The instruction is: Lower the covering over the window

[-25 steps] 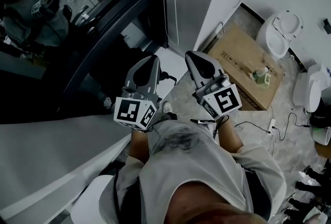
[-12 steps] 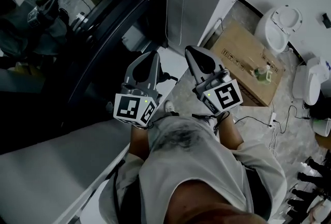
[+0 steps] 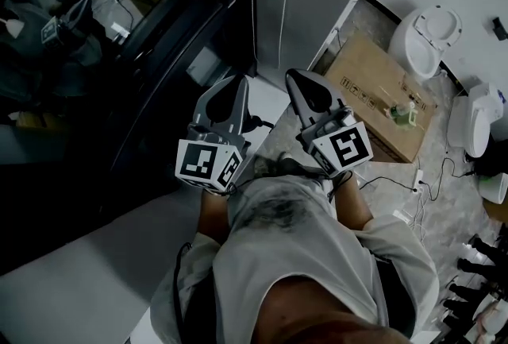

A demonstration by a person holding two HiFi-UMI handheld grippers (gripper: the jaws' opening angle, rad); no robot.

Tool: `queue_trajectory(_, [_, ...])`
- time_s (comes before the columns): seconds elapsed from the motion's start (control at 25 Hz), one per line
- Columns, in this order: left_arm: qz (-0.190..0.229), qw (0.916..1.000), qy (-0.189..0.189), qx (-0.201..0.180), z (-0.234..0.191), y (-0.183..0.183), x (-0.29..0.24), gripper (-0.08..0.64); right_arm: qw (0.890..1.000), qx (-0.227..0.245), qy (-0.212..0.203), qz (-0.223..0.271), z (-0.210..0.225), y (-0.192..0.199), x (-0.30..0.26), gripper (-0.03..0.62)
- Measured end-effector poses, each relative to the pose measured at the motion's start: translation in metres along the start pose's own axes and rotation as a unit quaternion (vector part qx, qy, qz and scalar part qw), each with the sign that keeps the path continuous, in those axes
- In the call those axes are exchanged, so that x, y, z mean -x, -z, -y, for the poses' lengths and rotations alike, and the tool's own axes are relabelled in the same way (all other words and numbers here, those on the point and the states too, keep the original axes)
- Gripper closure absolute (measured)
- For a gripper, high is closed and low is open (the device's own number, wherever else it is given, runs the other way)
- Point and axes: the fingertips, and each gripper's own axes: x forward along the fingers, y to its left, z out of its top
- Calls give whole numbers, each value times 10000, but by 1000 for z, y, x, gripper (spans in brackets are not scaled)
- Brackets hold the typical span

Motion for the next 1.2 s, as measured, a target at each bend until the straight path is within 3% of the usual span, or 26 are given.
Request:
queue_trajectory(0.2, [-38,10000,-27,-34,-10,10,-38,557,9998,-171,50,90,33,3,-19,575])
queue_trajectory(0.48, [-22,9997,-232,-85,-25,11,-67,557,9996,-64,-251,85,54,11,-40,575])
queue_trajectory(1.2, [-32,9988,-425,-253,-48,8,-109,552,9983,-18,-578,60,72,15,-66,575])
